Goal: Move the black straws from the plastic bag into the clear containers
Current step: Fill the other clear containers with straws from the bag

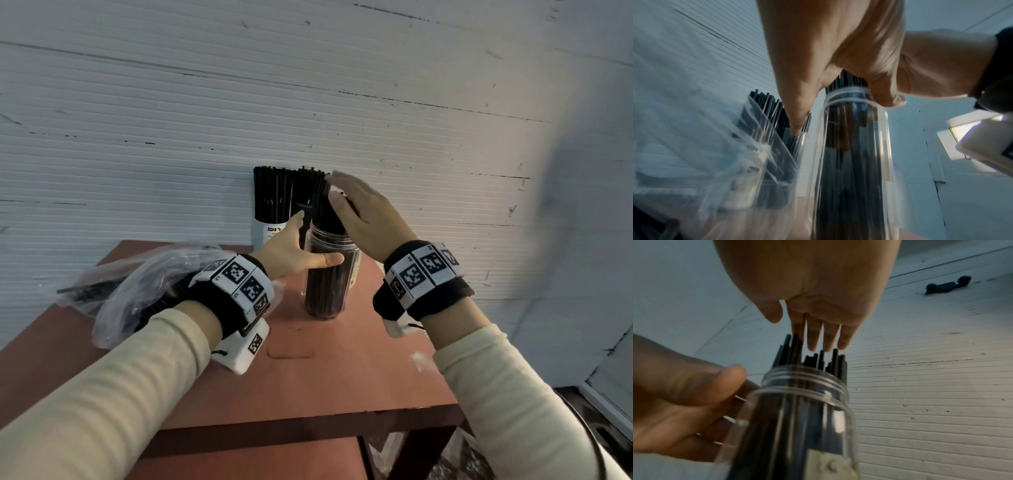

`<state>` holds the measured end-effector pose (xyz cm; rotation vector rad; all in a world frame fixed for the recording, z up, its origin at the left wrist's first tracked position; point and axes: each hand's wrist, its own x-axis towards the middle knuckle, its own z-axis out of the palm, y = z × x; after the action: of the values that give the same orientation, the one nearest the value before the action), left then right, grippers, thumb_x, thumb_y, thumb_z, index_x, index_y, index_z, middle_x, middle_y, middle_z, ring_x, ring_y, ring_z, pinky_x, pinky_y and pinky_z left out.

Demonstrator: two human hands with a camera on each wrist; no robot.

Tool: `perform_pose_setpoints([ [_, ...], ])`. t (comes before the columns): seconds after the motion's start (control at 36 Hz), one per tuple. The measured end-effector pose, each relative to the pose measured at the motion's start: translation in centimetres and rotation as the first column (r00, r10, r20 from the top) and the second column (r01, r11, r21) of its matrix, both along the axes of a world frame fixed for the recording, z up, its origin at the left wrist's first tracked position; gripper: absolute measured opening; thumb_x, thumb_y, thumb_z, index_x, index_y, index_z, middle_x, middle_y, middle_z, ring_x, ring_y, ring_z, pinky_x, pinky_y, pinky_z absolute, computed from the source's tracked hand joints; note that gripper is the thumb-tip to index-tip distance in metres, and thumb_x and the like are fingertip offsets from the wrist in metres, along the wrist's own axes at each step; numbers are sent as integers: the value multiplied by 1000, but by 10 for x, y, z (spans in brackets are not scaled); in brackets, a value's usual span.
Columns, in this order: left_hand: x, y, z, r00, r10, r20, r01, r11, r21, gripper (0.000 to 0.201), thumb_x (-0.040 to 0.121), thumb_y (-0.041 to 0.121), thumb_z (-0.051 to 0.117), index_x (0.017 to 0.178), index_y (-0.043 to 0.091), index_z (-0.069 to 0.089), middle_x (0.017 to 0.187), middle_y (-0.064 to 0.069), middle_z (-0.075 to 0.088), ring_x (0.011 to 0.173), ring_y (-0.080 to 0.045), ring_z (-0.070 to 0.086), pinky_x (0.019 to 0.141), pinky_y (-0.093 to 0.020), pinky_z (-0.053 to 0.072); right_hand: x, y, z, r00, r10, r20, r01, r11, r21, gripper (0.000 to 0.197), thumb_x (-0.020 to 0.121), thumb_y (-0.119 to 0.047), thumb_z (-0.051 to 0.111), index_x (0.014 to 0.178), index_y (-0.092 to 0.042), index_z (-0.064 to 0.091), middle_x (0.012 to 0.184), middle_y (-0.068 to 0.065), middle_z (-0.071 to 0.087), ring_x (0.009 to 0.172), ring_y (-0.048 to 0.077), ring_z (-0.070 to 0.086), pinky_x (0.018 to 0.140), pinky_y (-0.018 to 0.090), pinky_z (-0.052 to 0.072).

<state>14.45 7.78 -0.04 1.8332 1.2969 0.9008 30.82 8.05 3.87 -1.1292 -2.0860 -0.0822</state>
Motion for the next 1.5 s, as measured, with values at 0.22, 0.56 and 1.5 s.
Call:
perform_pose_setpoints([
  [0.22, -66, -29, 14, 949, 288, -126, -241, 925, 295, 16, 78, 37, 67, 93, 40, 63, 106, 21, 63, 107, -11, 59, 92, -33, 45, -43, -30, -7, 975, 109, -192, -68, 976, 208, 17, 91, -20, 50, 100, -11, 62, 99, 1, 57, 92, 17, 56, 80, 28, 46],
  [0.56, -174, -53, 5, 933, 228, -279, -211, 973, 89, 28, 83, 14, 71, 93, 40, 65, 128, -3, 59, 127, -17, 51, 107, -42, 40, -139, -25, -58, 842, 311, 441, 52, 768, -639, 53, 99, -49, 39, 141, -17, 46, 140, 3, 51, 128, 22, 47, 109, 35, 35],
  [1.5, -197, -46, -5, 971, 221, -91, -194, 950, 243, 55, 91, -8, 43, 103, 39, 70, 127, 9, 65, 44, -20, 50, 47, -22, 38, -182, 32, -96, 843, 211, 495, 101, 841, -532, 37, 90, -30, 62, 126, -31, 56, 123, -1, 53, 100, 12, 50, 80, 20, 34],
])
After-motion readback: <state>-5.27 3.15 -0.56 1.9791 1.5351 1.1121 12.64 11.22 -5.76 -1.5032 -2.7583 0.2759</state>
